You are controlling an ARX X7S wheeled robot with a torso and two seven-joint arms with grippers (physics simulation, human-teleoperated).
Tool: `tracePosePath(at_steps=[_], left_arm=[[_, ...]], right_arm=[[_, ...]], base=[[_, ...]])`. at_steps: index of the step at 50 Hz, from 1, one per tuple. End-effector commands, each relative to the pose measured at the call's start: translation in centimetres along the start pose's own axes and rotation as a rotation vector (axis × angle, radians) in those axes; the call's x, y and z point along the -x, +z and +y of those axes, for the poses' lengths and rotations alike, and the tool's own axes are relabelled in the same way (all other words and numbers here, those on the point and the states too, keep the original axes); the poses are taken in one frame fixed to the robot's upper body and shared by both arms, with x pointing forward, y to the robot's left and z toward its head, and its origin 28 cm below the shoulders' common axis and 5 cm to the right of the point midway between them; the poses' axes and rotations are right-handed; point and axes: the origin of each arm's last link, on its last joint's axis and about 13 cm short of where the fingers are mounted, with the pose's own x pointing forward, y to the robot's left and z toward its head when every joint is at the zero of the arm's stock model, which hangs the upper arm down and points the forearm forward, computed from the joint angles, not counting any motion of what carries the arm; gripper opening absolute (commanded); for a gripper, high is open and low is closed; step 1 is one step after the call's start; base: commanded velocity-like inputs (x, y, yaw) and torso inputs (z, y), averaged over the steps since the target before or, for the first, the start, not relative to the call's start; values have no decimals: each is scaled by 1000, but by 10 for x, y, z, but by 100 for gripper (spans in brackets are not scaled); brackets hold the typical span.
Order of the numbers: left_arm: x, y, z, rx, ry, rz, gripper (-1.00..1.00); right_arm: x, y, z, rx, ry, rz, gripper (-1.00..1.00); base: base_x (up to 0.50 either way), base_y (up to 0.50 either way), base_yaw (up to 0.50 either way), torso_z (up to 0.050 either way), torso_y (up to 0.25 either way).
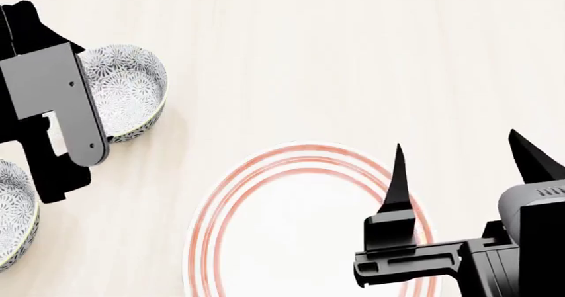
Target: Pick up the bowl and put it in the front on the plate.
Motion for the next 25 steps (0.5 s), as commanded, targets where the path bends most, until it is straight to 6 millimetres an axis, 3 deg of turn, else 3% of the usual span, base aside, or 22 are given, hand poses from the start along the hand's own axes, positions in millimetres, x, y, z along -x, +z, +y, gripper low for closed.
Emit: tracePosePath(at_steps=[1,9,16,25], left_arm=[[-19,-7,-7,39,-15,25,100],[-36,-15,-10,57,-10,47,100],[-53,-16,-31,31,-60,35,100],[-58,-19,-32,49,-58,40,100]], right_arm=[[-1,-5,-1,-8,-1,9,100],[-1,-11,-2,-14,-7,23,100],[-3,-13,-1,-17,-1,30,100],[-3,-13,-1,-15,-6,34,100]], base=[[0,0,0,0,0],[0,0,0,0,0],[0,0,0,0,0],[0,0,0,0,0]])
